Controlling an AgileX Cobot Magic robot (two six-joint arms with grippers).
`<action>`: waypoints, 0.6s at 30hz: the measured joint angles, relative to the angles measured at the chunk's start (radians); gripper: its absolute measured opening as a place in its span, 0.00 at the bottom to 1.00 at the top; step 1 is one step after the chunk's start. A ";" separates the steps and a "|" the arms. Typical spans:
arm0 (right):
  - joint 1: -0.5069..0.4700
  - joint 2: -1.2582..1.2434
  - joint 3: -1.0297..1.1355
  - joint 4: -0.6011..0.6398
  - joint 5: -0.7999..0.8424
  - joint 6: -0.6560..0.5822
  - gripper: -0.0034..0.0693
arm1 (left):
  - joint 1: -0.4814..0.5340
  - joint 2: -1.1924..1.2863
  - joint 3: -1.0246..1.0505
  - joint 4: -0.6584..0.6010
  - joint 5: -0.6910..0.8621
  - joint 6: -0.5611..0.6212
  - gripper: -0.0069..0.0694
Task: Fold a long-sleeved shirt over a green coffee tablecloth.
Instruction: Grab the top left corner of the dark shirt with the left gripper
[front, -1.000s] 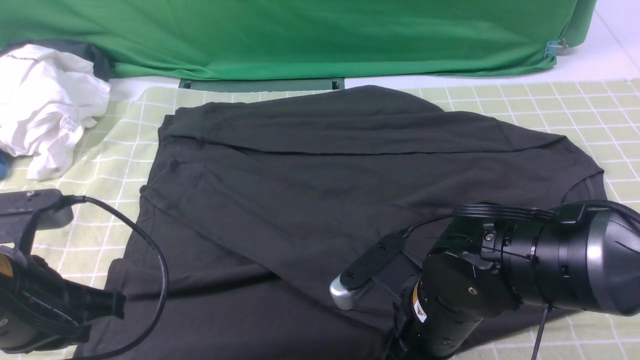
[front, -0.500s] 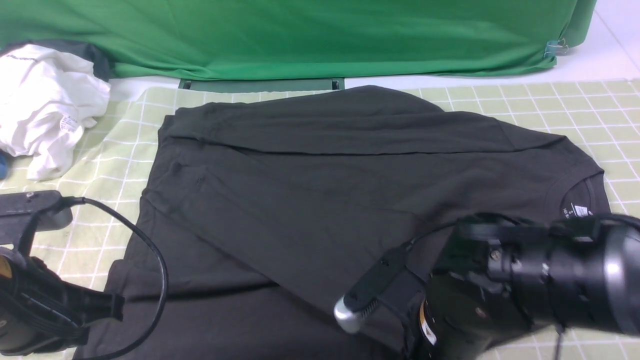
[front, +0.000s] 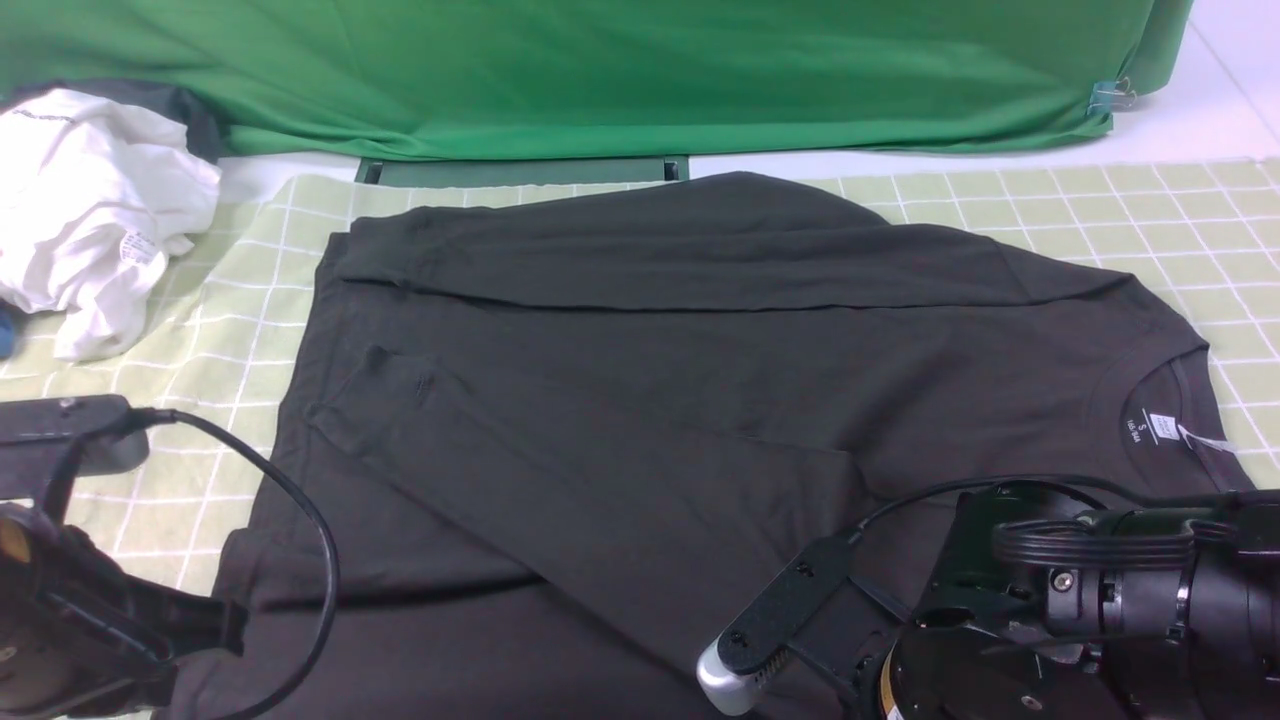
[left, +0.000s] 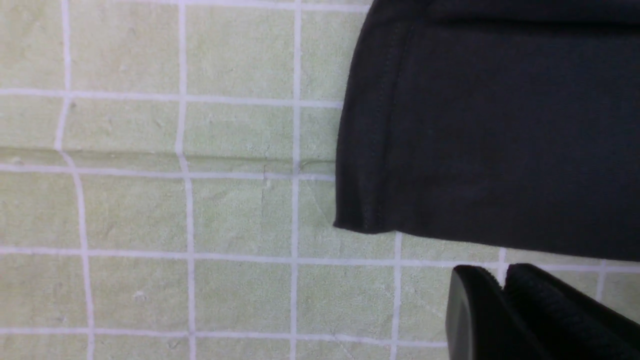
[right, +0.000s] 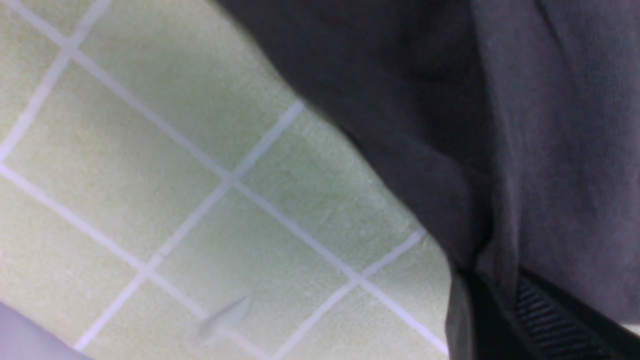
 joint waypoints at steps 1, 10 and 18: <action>0.000 0.000 0.000 0.000 -0.002 0.000 0.15 | 0.000 0.022 0.000 0.001 -0.001 -0.003 0.25; 0.001 -0.001 0.000 0.003 -0.004 0.002 0.38 | 0.000 0.257 0.000 0.002 -0.074 -0.015 0.68; 0.005 -0.107 0.002 0.006 -0.011 -0.001 0.52 | 0.000 0.388 0.000 0.064 -0.135 -0.092 0.86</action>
